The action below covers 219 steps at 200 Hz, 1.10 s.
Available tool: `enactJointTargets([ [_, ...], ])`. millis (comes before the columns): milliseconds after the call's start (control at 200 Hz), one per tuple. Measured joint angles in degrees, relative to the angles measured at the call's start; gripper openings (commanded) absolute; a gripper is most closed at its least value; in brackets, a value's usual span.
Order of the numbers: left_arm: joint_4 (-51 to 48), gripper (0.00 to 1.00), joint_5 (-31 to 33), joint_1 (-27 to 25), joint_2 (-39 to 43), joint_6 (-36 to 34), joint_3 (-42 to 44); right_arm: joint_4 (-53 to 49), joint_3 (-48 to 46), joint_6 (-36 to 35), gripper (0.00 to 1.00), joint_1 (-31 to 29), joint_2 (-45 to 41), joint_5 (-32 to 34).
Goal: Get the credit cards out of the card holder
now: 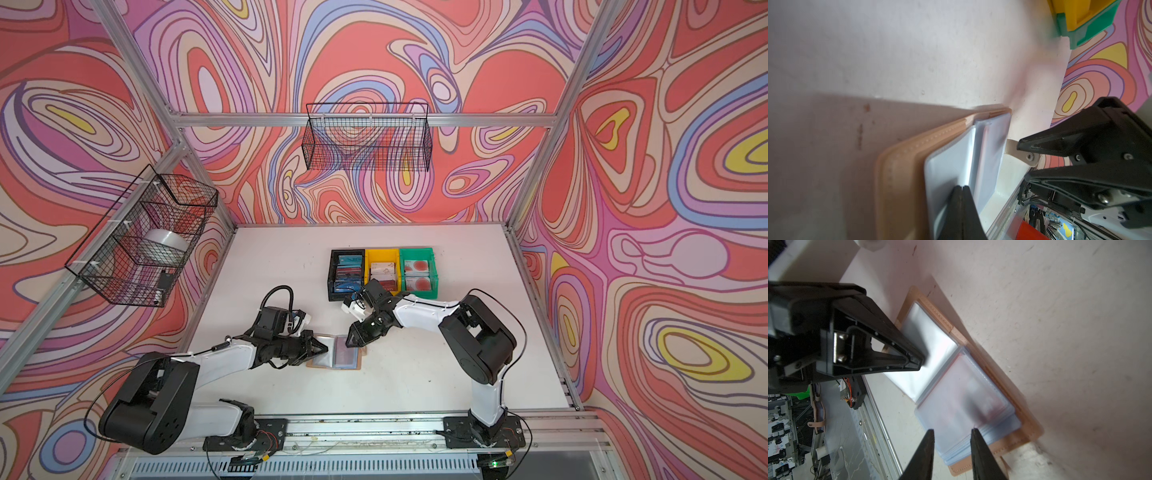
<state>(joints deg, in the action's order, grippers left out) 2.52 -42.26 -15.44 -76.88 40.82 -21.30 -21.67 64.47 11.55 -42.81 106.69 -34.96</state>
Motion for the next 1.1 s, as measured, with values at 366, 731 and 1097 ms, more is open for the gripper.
enactJointTargets([
  [366, -0.37, 0.00, 1.22, 0.00, 1.14, 0.11, 0.72, 1.64, -1.88, 1.38, 0.33, 0.00, 0.96, -0.52],
  [731, 1.33, 0.00, 1.44, 0.00, 0.07, 0.35, 2.16, 2.43, -2.25, 2.10, 0.33, -0.04, 1.55, -1.18],
  [1097, 1.77, 0.00, 1.36, 0.00, -0.11, 0.35, 2.23, 2.58, -1.68, 2.78, 0.33, -0.96, 1.68, -2.19],
])
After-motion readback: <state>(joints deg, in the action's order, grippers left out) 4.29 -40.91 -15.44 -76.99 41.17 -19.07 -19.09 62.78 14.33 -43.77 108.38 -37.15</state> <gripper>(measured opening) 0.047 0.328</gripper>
